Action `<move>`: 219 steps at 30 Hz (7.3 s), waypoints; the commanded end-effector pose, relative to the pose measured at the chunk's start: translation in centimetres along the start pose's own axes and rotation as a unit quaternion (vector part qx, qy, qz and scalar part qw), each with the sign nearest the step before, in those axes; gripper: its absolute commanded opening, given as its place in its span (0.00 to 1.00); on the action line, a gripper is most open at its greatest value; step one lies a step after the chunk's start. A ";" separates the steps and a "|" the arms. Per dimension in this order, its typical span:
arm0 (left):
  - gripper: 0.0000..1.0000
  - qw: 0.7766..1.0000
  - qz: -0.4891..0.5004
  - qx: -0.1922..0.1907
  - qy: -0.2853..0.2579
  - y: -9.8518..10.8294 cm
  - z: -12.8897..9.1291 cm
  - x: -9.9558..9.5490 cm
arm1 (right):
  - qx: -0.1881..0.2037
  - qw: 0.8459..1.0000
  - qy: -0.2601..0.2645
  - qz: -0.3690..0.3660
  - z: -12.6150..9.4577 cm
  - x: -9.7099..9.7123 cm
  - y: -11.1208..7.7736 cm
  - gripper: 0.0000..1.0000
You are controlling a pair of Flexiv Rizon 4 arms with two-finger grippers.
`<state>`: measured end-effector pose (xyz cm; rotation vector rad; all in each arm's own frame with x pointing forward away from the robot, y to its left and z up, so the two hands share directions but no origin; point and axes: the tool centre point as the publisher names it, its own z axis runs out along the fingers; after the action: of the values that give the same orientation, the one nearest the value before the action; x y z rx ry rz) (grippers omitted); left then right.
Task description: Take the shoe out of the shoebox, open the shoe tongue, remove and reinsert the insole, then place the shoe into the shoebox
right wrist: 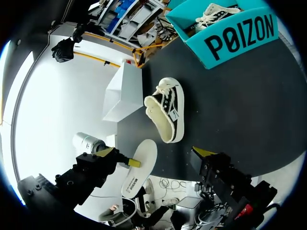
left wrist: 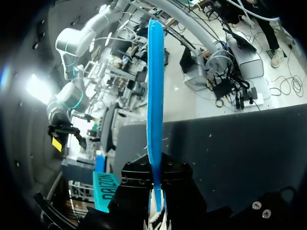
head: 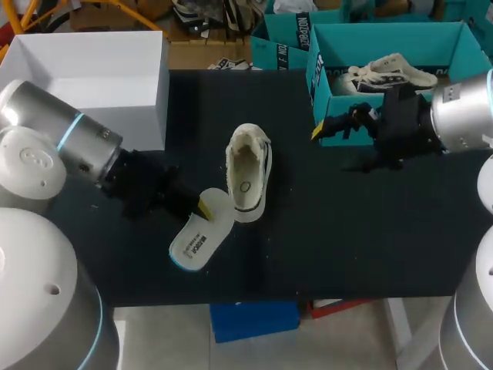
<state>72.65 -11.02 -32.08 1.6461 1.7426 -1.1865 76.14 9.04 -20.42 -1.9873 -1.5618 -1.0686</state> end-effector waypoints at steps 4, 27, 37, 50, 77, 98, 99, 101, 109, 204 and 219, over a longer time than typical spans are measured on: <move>0.00 1.000 -0.002 0.020 0.010 4.5 2.1 -0.9 | 0.000 1.000 -0.001 0.000 0.1 0.0 0.0 1.00; 0.00 1.000 -0.006 0.005 0.024 11.0 4.8 -1.6 | 0.000 1.000 -0.001 0.000 0.1 0.0 0.0 1.00; 0.00 0.999 0.004 -0.024 0.028 12.8 5.2 -2.4 | 0.000 1.000 -0.001 0.000 0.1 0.0 0.0 1.00; 0.00 0.998 0.006 -0.054 0.036 14.8 5.5 -2.7 | 0.000 1.000 -0.001 0.000 0.1 0.0 0.0 1.00; 0.49 0.997 0.013 -0.060 0.045 13.7 4.7 -2.2 | 0.000 1.000 -0.001 0.000 0.1 0.0 0.0 1.00; 0.00 0.997 0.033 -0.025 0.061 11.0 5.2 -1.8 | 0.000 1.000 -0.001 0.000 0.1 0.0 0.0 1.00; 0.00 0.997 0.034 -0.026 0.062 11.0 5.2 -1.8 | 0.000 1.000 -0.001 0.000 0.1 0.0 0.0 1.00; 0.00 0.997 0.037 -0.030 0.065 11.2 5.2 -1.8 | 0.000 1.000 -0.001 0.000 0.1 0.0 0.0 1.00; 0.00 0.996 0.039 -0.042 0.064 12.5 5.4 -2.0 | 0.000 1.000 -0.001 0.000 0.1 0.0 0.0 1.00; 0.65 0.996 0.031 -0.070 0.046 13.2 4.6 -2.2 | 0.000 1.000 -0.001 0.000 0.1 0.0 0.0 1.00; 0.00 0.995 0.044 -0.065 0.061 13.0 5.1 -2.5 | 0.000 1.000 -0.001 0.000 0.1 0.0 0.0 1.00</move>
<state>84.44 -17.73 -36.43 1.7181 1.7556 -0.9421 76.12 9.01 -20.40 -1.9883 -1.5616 -1.0673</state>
